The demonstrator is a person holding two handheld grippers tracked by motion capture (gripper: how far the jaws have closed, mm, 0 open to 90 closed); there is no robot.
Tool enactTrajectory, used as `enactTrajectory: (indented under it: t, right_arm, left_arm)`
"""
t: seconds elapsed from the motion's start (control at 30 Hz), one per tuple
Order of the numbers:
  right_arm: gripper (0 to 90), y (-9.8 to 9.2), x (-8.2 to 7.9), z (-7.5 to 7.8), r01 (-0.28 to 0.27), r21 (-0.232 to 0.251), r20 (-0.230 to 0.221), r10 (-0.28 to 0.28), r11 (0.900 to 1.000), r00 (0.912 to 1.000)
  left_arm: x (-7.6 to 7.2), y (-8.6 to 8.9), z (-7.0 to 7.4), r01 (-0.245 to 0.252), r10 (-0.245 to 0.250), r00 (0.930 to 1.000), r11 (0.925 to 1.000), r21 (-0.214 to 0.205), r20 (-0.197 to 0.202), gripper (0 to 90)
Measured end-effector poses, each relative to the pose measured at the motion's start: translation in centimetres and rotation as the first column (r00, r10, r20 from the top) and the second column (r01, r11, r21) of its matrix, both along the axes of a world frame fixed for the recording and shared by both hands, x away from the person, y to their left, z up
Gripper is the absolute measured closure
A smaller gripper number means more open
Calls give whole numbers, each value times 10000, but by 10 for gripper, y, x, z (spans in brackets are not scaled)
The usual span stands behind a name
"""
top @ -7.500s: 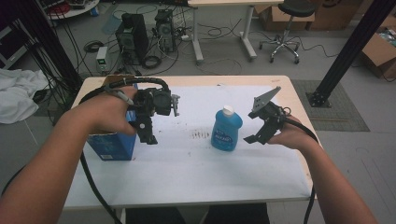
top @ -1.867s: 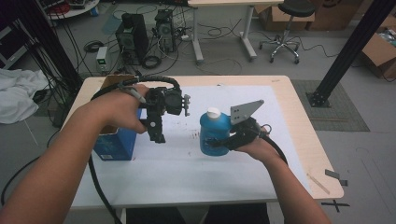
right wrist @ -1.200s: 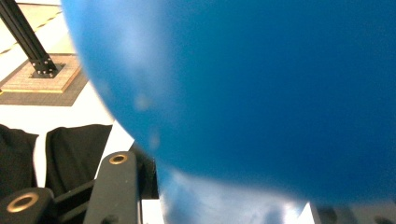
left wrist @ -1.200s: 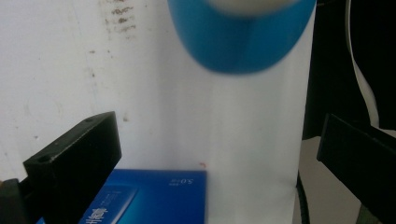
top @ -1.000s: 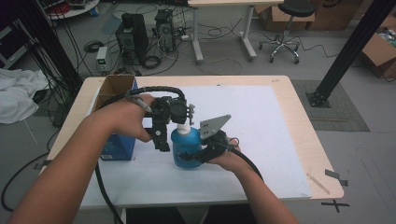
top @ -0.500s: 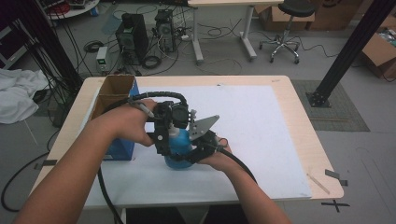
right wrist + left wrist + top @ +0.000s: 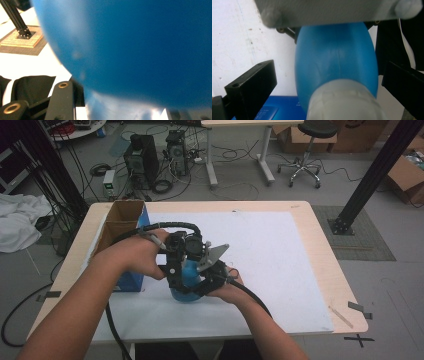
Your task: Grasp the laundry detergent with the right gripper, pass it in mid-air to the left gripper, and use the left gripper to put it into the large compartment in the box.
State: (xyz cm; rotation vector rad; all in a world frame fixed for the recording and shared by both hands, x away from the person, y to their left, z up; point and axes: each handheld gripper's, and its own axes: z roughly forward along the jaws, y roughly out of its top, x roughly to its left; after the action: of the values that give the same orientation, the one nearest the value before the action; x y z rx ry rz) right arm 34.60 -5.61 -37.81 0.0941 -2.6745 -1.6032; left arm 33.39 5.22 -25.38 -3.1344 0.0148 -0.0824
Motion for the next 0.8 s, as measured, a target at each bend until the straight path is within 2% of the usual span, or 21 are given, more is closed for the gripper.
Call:
enactTrajectory:
  t: [0.13,0.23,0.4,0.5,0.8]
  right_arm:
    - [460,3,0,1,-59,60,91,59,10000,9999]
    - [460,4,-2,1,-71,61,-64,72,10000,10000]
    - [460,5,-2,1,-92,31,-4,92,10000,10000]
    - [460,5,-2,1,-70,17,-56,70,10000,10000]
    - [460,5,-2,2,-71,38,-21,71,10000,10000]
  left_arm:
    - [0,0,-2,14,-14,10000,10000,65,19,2]
    - [0,1,-4,-16,16,10000,10000,95,47,3]
    - [-1,2,-6,-62,59,9998,9999,150,168,15]
    - [-1,2,-6,-65,61,9996,9999,144,288,46]
    - [-2,1,-4,-28,24,9997,9999,153,255,144]
